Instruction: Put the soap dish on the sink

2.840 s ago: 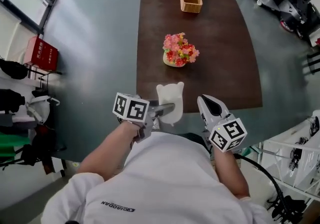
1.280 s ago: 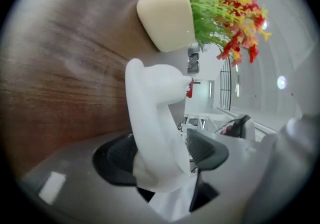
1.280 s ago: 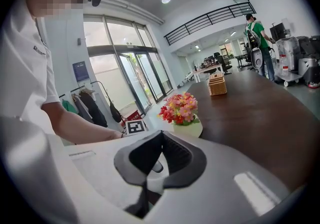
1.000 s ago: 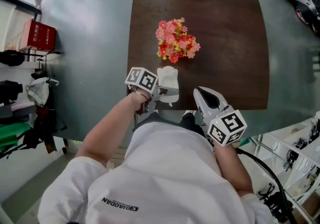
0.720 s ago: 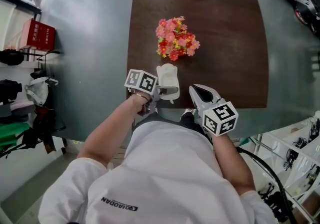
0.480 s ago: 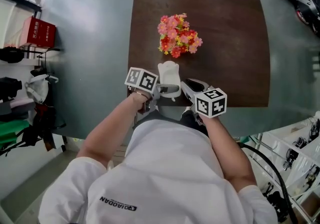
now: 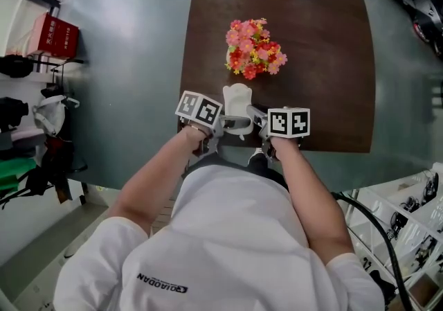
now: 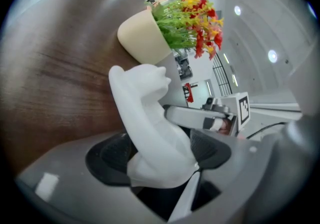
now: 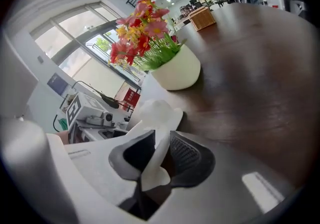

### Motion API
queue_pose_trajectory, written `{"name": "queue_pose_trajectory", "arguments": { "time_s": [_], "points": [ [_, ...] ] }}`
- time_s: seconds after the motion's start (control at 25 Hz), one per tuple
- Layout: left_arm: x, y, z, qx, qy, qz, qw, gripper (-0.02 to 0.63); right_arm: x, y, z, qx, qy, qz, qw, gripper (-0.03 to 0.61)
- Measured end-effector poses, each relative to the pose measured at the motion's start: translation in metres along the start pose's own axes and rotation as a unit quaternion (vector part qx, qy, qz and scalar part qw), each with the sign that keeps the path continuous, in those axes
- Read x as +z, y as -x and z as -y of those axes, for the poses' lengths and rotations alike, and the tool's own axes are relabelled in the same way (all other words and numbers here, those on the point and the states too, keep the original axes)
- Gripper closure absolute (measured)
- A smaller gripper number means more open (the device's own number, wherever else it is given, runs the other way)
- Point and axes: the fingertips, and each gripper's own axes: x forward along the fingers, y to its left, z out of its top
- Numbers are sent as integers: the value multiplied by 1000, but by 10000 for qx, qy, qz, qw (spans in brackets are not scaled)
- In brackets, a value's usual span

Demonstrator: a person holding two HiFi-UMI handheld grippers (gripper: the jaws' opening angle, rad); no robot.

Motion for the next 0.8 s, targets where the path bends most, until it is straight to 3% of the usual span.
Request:
{"name": "queue_pose_trajectory", "arguments": {
  "time_s": [0.24, 0.56, 0.68, 0.8],
  "points": [
    [2, -1, -1, 2, 39, 112, 9999, 242, 2, -3, 3, -188, 11, -68, 9998, 488],
    [5, 8, -6, 8, 160, 349, 9993, 238, 5, 1, 5, -618, 811, -203, 9946, 513],
    [7, 16, -11, -56, 374, 509, 9980, 247, 6, 5, 11, -702, 717, -148, 9948, 527],
    [8, 25, -21, 165, 450, 670, 9966, 269, 7, 7, 13, -719, 360, -15, 9968, 528]
  ]
}}
